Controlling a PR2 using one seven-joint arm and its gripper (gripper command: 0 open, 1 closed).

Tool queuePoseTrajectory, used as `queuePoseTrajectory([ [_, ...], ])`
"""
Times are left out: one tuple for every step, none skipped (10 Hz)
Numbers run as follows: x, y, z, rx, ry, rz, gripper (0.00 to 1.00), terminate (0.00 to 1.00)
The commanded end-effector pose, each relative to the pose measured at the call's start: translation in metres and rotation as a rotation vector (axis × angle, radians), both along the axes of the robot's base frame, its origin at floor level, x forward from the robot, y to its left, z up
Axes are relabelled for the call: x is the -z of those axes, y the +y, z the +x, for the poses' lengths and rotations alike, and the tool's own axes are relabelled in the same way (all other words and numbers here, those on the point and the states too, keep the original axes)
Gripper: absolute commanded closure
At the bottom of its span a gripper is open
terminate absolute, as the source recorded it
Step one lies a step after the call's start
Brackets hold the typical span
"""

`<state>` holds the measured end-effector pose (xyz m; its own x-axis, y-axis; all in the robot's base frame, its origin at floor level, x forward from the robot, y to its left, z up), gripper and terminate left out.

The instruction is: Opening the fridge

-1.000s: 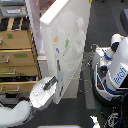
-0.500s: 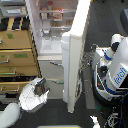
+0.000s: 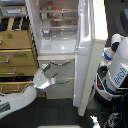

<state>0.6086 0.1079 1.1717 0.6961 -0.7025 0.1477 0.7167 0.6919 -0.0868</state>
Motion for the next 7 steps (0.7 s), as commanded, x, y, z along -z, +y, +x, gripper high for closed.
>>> queuePoseTrajectory([
  [-0.032, -0.277, -0.032, 0.166, -0.134, -0.006, 0.00, 0.00],
  [-0.056, -0.292, -0.057, 0.205, -0.148, -0.033, 0.00, 0.00],
  [-0.080, -0.305, -0.084, 0.257, -0.164, -0.066, 0.00, 0.00],
  [-0.104, -0.320, -0.111, 0.297, -0.156, -0.128, 0.00, 0.00],
  [-0.134, -0.343, -0.146, 0.374, -0.174, -0.198, 0.00, 0.00],
  [-0.140, -0.353, -0.158, 0.399, -0.185, -0.205, 0.00, 0.00],
  [-0.141, -0.360, -0.169, 0.428, -0.185, -0.206, 0.00, 0.00],
])
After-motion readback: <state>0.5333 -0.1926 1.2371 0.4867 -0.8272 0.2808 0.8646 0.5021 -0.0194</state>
